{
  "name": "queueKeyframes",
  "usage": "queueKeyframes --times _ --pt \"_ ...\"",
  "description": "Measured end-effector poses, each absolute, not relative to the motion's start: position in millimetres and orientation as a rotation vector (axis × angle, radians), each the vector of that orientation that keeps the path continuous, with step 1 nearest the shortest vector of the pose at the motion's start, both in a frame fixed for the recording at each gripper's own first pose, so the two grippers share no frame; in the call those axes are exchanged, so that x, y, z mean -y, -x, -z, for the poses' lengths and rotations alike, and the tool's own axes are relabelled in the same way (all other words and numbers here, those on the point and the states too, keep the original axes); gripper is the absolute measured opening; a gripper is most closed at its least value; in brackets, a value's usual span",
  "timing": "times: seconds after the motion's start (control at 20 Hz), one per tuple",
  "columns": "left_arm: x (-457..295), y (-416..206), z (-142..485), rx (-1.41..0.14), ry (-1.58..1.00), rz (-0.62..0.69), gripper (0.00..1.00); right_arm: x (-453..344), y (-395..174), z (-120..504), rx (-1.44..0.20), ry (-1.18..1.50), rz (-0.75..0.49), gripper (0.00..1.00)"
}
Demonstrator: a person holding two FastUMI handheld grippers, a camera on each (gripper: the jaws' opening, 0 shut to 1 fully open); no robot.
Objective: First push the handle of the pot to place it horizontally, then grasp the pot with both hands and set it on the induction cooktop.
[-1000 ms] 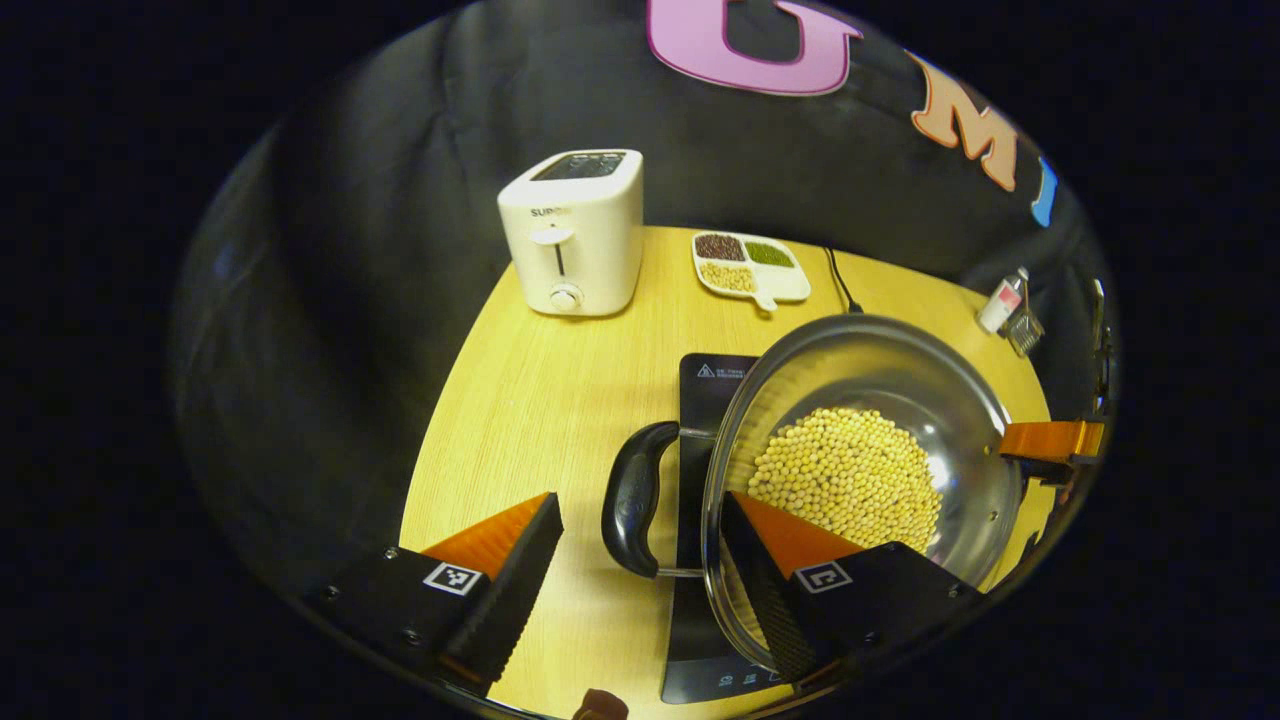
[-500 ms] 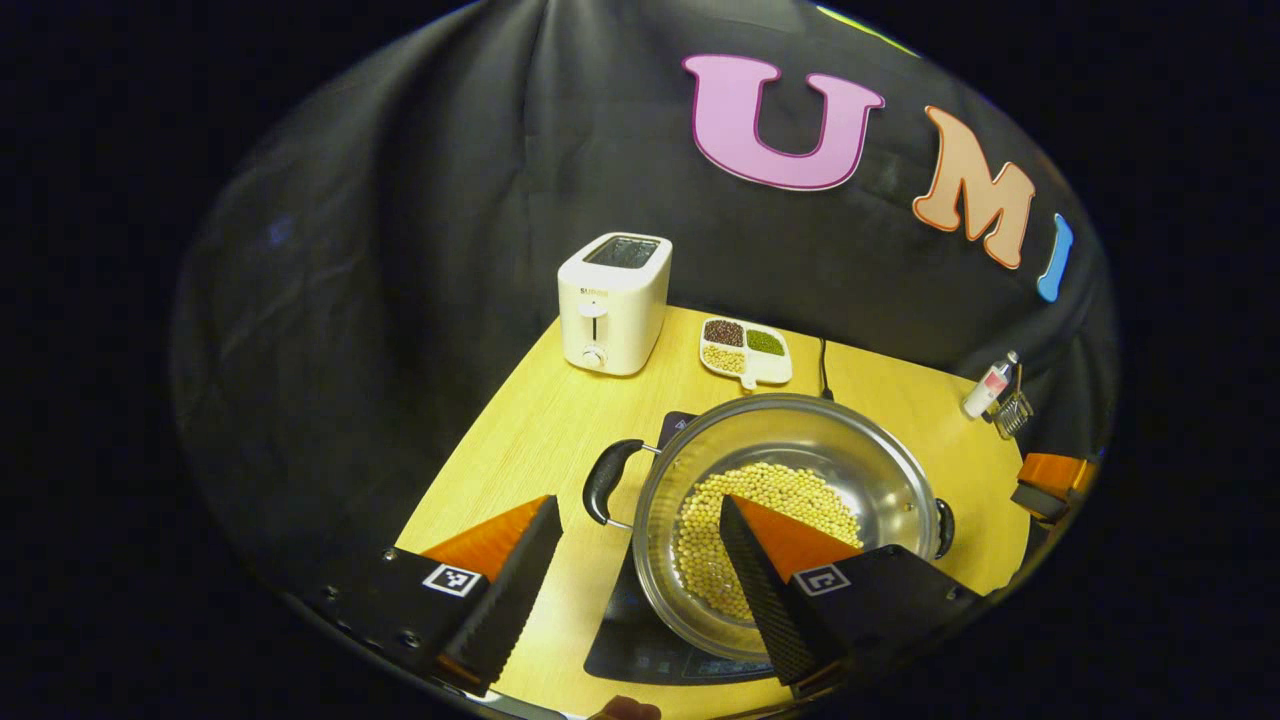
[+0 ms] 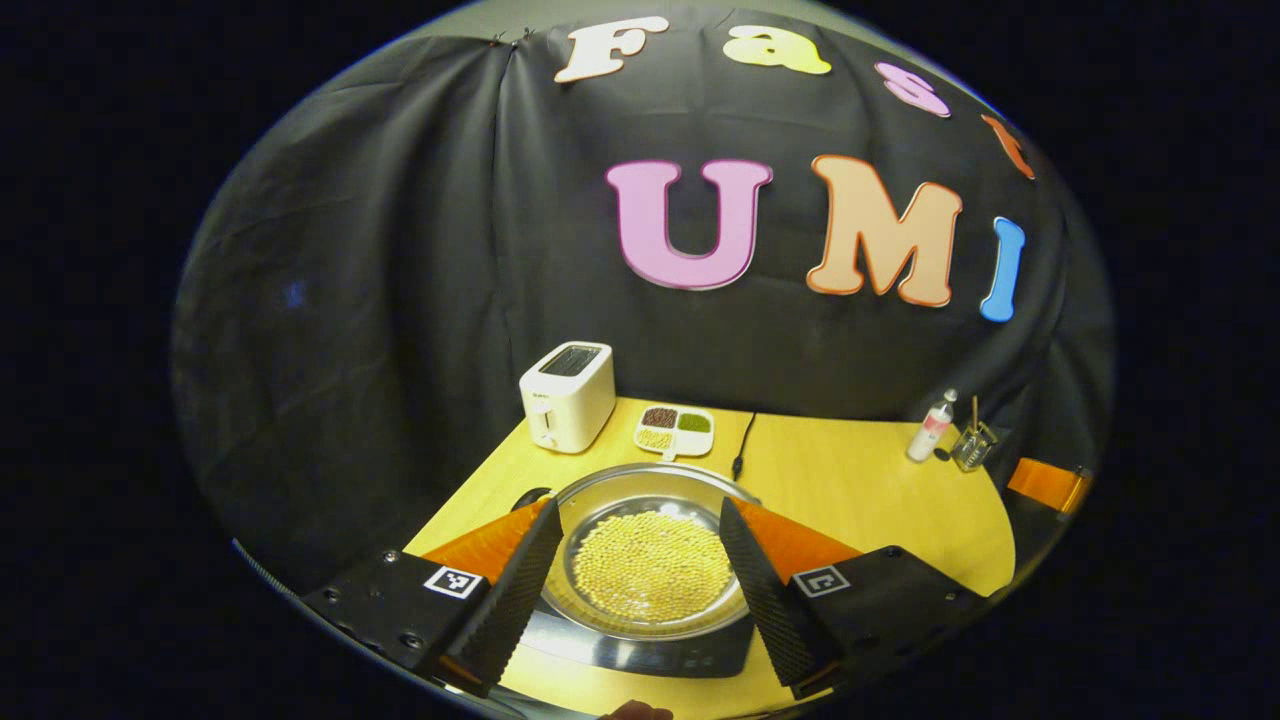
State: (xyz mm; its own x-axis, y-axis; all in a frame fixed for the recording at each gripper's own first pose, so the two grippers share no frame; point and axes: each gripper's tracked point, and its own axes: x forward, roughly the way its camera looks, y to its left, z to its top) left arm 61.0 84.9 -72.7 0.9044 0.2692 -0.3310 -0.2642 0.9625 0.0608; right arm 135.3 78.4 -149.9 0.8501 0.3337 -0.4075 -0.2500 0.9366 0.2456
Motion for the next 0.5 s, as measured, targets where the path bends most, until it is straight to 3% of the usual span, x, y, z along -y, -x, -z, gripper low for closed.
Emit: queueKeyframes --times 0.25,0.5 --pt "-10 -67 17 -0.143 -0.046 -0.306 0.96 -21 -126 68 -0.277 -0.227 -0.351 0.91" --pt "48 -54 -7 -0.009 -0.076 -0.31 0.96 40 -116 32 -0.165 -0.232 -0.346 0.91"
